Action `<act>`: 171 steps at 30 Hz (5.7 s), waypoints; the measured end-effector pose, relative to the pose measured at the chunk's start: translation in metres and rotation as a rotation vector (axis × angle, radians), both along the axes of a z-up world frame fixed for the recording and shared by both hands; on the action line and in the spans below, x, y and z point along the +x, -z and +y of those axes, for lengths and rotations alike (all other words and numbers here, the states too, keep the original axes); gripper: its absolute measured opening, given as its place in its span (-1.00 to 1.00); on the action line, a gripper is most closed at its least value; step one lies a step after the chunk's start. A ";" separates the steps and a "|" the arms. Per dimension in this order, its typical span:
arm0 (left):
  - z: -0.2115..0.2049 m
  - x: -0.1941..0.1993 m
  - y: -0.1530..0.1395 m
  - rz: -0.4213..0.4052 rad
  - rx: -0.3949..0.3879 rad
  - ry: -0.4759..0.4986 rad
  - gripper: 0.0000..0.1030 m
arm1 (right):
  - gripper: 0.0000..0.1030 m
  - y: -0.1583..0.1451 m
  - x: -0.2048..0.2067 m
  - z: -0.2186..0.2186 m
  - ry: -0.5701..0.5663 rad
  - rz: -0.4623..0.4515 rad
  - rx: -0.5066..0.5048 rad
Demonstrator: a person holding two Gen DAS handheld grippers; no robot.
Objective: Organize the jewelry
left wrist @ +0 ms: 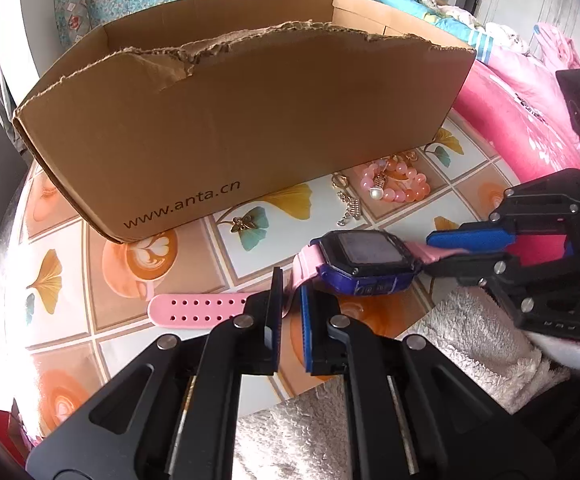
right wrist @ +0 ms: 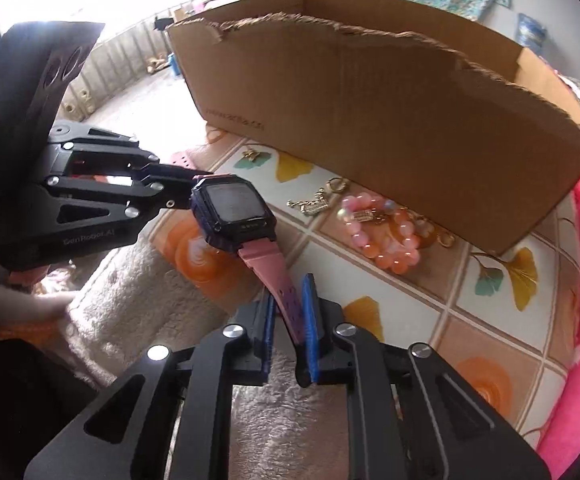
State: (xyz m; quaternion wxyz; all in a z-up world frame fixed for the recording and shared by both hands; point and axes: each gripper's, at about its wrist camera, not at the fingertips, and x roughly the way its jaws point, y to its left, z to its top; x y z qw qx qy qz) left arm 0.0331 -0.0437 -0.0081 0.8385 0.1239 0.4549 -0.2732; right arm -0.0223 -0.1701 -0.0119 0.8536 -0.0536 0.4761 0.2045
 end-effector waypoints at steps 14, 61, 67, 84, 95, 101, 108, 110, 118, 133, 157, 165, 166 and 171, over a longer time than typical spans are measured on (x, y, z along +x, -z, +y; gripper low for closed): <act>0.029 -0.021 -0.123 -0.237 -0.097 0.033 -0.96 | -0.89 -0.127 -0.011 -0.010 -0.044 -0.269 0.116; -0.020 0.216 -0.079 0.362 -0.183 -0.057 -0.15 | -0.58 -0.112 0.266 -0.083 0.133 0.065 0.008; 0.030 0.120 -0.135 0.253 -0.495 0.100 0.28 | -0.48 -0.148 0.179 -0.086 0.129 -0.114 0.171; 0.046 0.025 -0.029 0.079 -0.149 -0.054 0.54 | -0.48 -0.038 0.079 -0.057 0.198 0.095 0.251; 0.045 0.051 -0.018 0.059 -0.184 -0.105 0.59 | -0.26 -0.026 0.097 -0.074 0.320 0.070 0.305; 0.038 0.024 0.019 0.117 -0.076 -0.083 0.61 | 0.39 -0.014 0.061 -0.072 0.318 0.054 0.138; 0.020 0.011 0.031 0.001 0.058 -0.088 0.83 | 0.61 0.025 0.036 -0.074 0.381 0.075 -0.023; 0.019 0.011 0.032 -0.006 0.053 -0.098 0.84 | 0.66 0.034 0.037 -0.072 0.384 0.083 -0.052; 0.015 0.013 0.033 -0.007 0.061 -0.098 0.87 | 0.88 0.038 0.039 -0.065 0.386 0.049 -0.088; 0.019 0.009 0.032 -0.017 0.054 -0.125 0.87 | 0.88 0.040 0.034 -0.066 0.412 -0.016 -0.077; 0.029 0.009 0.021 -0.041 -0.015 -0.061 -0.50 | 0.88 0.039 0.033 -0.053 0.377 -0.055 -0.060; 0.016 0.012 0.020 -0.074 0.031 -0.015 -0.68 | 0.88 0.039 0.033 -0.052 0.371 -0.064 -0.058; 0.016 0.013 0.020 -0.076 0.032 -0.017 -0.72 | 0.88 0.039 0.033 -0.051 0.371 -0.065 -0.058; 0.016 0.015 0.021 -0.087 0.033 -0.010 -0.77 | 0.88 0.039 0.033 -0.051 0.371 -0.068 -0.058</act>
